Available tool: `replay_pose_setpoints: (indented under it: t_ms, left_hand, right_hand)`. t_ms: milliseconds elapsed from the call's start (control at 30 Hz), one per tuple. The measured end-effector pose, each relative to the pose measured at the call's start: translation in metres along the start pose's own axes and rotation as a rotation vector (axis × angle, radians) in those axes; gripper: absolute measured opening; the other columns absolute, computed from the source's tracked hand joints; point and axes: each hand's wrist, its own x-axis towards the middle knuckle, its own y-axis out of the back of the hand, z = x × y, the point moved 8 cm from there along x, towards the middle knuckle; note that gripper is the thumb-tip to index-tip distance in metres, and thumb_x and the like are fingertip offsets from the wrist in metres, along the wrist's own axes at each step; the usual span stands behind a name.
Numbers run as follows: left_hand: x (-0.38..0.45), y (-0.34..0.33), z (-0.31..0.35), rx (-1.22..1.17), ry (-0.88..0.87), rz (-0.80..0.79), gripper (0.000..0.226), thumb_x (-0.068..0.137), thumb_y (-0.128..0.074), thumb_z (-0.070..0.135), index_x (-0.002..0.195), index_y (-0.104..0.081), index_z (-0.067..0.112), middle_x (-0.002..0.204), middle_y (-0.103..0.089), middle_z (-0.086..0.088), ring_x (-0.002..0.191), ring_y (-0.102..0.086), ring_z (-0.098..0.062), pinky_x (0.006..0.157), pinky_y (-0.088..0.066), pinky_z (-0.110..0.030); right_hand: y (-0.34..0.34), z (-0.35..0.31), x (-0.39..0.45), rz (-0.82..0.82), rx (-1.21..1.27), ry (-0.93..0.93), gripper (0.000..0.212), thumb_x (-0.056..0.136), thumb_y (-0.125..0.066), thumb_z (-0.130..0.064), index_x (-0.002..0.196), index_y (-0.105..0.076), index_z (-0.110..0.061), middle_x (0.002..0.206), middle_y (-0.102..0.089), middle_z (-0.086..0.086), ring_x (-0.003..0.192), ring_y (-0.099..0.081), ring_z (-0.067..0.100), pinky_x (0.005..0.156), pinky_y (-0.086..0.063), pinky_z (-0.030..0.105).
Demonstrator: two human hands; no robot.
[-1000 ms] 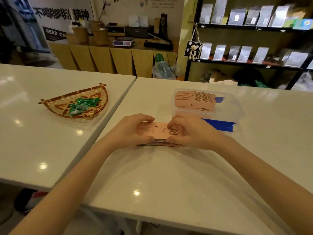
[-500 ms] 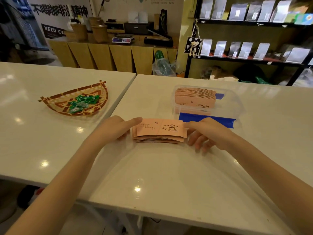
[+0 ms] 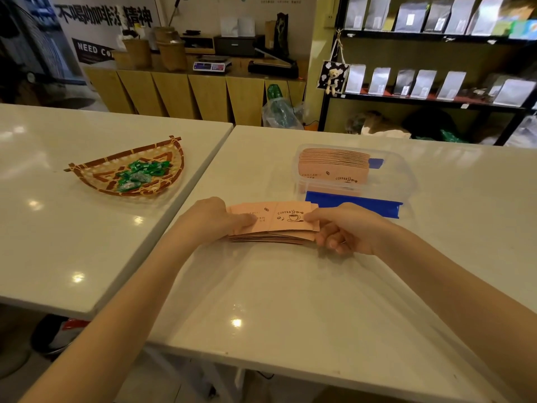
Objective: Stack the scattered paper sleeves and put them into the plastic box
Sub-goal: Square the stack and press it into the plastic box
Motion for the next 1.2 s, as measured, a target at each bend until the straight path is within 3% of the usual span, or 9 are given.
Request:
replay_pose_setpoints:
  t_ms: [200,333,467,567,700,800,933,1067,1200]
  left_hand:
    - [0.001,0.002,0.003,0.038,-0.009,0.014,0.054,0.075,-0.055,0.058,0.052,-0.038,0.013,0.055,-0.039,-0.002,0.052,-0.040,-0.014,0.047,-0.025,-0.028]
    - [0.004,0.001,0.000,0.018,-0.004,0.012,0.056,0.074,-0.056,0.059,0.050,-0.038,0.012,0.053,-0.038,-0.003,0.051,-0.038,-0.015,0.047,-0.024,-0.028]
    - [0.005,0.002,-0.005,-0.022,0.005,-0.006,0.057,0.072,-0.057,0.060,0.050,-0.042,0.009,0.053,-0.038,-0.004,0.052,-0.039,-0.016,0.049,-0.024,-0.027]
    - [0.006,0.000,-0.009,-0.055,0.018,-0.039,0.058,0.069,-0.059,0.061,0.063,-0.056,0.003,0.058,-0.043,-0.006,0.058,-0.044,-0.018,0.054,-0.027,-0.028]
    - [0.006,-0.002,-0.015,-0.153,0.017,-0.095,0.068,0.066,-0.064,0.060,0.089,-0.067,-0.004,0.074,-0.056,-0.011,0.068,-0.051,-0.020,0.063,-0.034,-0.031]
    - [0.004,-0.003,-0.015,-0.191,-0.018,-0.131,0.060,0.065,-0.067,0.057,0.092,-0.066,0.004,0.085,-0.063,-0.010,0.071,-0.054,-0.017,0.067,-0.041,-0.029]
    - [0.001,-0.004,-0.009,-0.212,-0.054,-0.177,0.047,0.066,-0.069,0.053,0.093,-0.063,0.015,0.101,-0.067,-0.008,0.083,-0.059,-0.017,0.080,-0.048,-0.032]
    - [0.000,-0.005,-0.004,-0.275,-0.066,-0.199,0.037,0.068,-0.071,0.046,0.085,-0.066,0.013,0.093,-0.065,-0.011,0.069,-0.053,-0.016,0.065,-0.041,-0.026]
    - [-0.001,-0.007,-0.004,-0.295,-0.065,-0.204,0.030,0.068,-0.071,0.045,0.078,-0.065,0.017,0.088,-0.065,-0.010,0.065,-0.053,-0.015,0.061,-0.040,-0.024]
  right_hand:
    - [-0.004,0.008,0.005,-0.122,0.153,-0.076,0.033,0.078,-0.066,-0.027,0.105,-0.066,-0.008,0.043,-0.057,0.001,0.031,-0.038,0.008,0.030,-0.031,0.016]
    - [-0.012,0.008,0.006,-0.212,0.181,-0.095,0.027,0.081,-0.062,-0.033,0.095,-0.068,-0.011,0.042,-0.048,-0.003,0.031,-0.032,0.006,0.029,-0.026,0.014]
    - [-0.016,0.008,0.009,-0.253,0.074,-0.076,0.034,0.079,-0.058,-0.047,0.085,-0.066,-0.014,0.046,-0.036,-0.005,0.033,-0.024,0.006,0.030,-0.018,0.014]
    - [-0.014,0.001,0.009,-0.200,-0.046,-0.015,0.034,0.074,-0.062,-0.050,0.076,-0.068,-0.016,0.053,-0.044,-0.003,0.038,-0.026,0.007,0.033,-0.017,0.016]
    - [-0.009,-0.009,0.006,-0.102,-0.114,0.079,0.034,0.069,-0.071,-0.044,0.088,-0.073,-0.016,0.067,-0.057,0.000,0.046,-0.029,0.009,0.043,-0.017,0.021]
    - [-0.007,-0.015,0.000,-0.034,-0.214,0.172,0.033,0.068,-0.070,-0.045,0.091,-0.072,-0.021,0.076,-0.062,0.001,0.052,-0.040,0.009,0.044,-0.026,0.020]
    - [-0.007,-0.017,-0.006,0.030,-0.249,0.210,0.015,0.071,-0.068,-0.044,0.078,-0.066,-0.031,0.079,-0.066,0.000,0.061,-0.047,0.012,0.050,-0.034,0.021]
    - [-0.007,-0.018,-0.008,0.084,-0.276,0.211,0.019,0.074,-0.066,-0.043,0.086,-0.065,-0.028,0.076,-0.066,-0.004,0.060,-0.053,0.011,0.056,-0.042,0.023]
    - [-0.006,-0.017,-0.007,0.100,-0.229,0.178,0.022,0.075,-0.068,-0.038,0.089,-0.065,-0.022,0.079,-0.068,-0.004,0.068,-0.060,0.013,0.068,-0.051,0.028]
